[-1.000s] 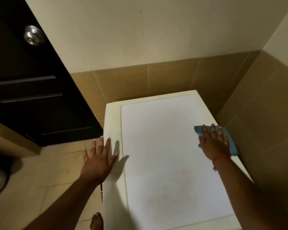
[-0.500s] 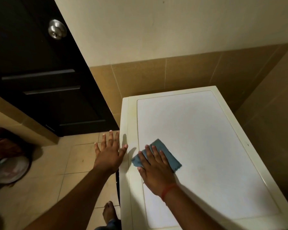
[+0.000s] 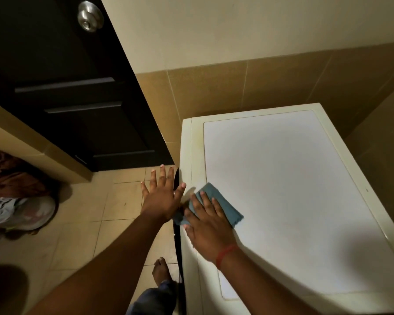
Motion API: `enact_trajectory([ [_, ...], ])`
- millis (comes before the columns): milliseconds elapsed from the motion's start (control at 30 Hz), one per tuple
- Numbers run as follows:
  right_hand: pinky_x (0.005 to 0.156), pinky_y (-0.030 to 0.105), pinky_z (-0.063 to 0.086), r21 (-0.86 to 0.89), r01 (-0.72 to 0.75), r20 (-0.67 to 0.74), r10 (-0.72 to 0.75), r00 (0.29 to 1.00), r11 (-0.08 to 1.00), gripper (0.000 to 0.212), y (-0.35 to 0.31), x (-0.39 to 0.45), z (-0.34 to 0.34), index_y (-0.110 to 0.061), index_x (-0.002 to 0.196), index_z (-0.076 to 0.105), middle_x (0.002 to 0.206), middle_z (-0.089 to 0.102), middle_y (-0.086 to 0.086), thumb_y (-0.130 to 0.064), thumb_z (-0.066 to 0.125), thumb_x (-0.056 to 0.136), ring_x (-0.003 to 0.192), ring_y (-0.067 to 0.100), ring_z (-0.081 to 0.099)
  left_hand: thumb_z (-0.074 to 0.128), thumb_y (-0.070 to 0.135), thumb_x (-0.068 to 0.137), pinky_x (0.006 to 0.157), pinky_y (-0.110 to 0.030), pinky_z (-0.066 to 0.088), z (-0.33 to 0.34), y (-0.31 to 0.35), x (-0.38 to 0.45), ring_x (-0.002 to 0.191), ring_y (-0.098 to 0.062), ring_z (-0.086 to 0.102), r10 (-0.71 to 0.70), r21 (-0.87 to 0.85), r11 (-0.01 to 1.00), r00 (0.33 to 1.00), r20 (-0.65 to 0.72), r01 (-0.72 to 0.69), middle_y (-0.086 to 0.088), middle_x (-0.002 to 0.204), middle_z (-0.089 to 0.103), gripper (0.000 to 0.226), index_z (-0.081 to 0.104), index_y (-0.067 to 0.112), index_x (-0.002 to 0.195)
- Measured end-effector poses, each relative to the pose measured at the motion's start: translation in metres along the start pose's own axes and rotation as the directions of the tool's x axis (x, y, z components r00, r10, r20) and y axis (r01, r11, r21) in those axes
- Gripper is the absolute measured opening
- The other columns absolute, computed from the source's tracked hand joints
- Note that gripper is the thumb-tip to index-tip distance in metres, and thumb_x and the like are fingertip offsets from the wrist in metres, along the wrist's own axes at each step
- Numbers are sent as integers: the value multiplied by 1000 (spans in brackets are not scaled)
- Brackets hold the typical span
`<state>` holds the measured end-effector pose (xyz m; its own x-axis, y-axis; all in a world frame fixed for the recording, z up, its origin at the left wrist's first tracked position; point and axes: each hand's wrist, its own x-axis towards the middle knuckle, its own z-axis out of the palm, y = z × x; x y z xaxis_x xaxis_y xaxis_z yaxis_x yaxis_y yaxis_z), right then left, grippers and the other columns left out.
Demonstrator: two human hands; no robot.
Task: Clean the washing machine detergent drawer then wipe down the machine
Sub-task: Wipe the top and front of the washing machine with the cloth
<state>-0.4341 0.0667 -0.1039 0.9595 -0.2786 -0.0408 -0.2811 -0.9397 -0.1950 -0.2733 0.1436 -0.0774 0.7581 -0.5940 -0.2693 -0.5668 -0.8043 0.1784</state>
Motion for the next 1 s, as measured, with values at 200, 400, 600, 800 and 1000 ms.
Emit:
enact_trajectory([
  [200, 117, 55, 16, 0, -126, 34, 126, 992, 992, 57, -15, 0, 3, -25, 151, 29, 162, 20, 9, -48, 37, 100, 149, 34, 12, 2, 69, 91, 118, -57, -9, 4, -15, -9, 146, -25, -22, 28, 23, 999, 1000, 12, -28, 3, 160, -21, 72, -13, 34, 153],
  [400, 117, 55, 18, 7, -176, 24, 176, 984, 984, 57, -17, 3, 4, -31, 153, 22, 162, 18, 6, -49, 19, 99, 150, 33, 11, 3, 68, 91, 117, -56, -7, -14, -31, 19, 147, -24, -21, 56, -11, 998, 998, -11, -56, 1, 162, -19, 73, -13, 33, 153],
  [600, 119, 51, 14, -45, -309, -12, 309, 951, 950, 58, -5, 84, -1, -33, 153, 22, 163, 15, 3, -49, 14, 98, 151, 30, 7, 7, 66, 94, 118, -57, -6, -21, -51, 54, 148, -24, -21, 172, -69, 983, 985, 17, -170, 3, 162, -18, 70, -11, 33, 154],
  [800, 117, 54, 23, -74, -475, -32, 474, 880, 877, 63, -39, 51, 13, -34, 155, 13, 163, 9, 7, -51, 25, 96, 149, 35, 13, 7, 68, 93, 118, -58, -8, -44, -96, 112, 148, -23, -22, 340, -100, 937, 939, 46, -335, 2, 163, -16, 73, -10, 34, 154],
  [1000, 116, 59, 20, -86, -622, -30, 622, 783, 778, 63, -34, 152, 13, -31, 155, 6, 163, 8, 11, -55, 16, 98, 148, 39, 9, 6, 68, 93, 117, -60, -7, -76, -132, 147, 147, -24, -23, 477, -15, 878, 874, 93, -478, 2, 162, -18, 72, -13, 34, 153],
])
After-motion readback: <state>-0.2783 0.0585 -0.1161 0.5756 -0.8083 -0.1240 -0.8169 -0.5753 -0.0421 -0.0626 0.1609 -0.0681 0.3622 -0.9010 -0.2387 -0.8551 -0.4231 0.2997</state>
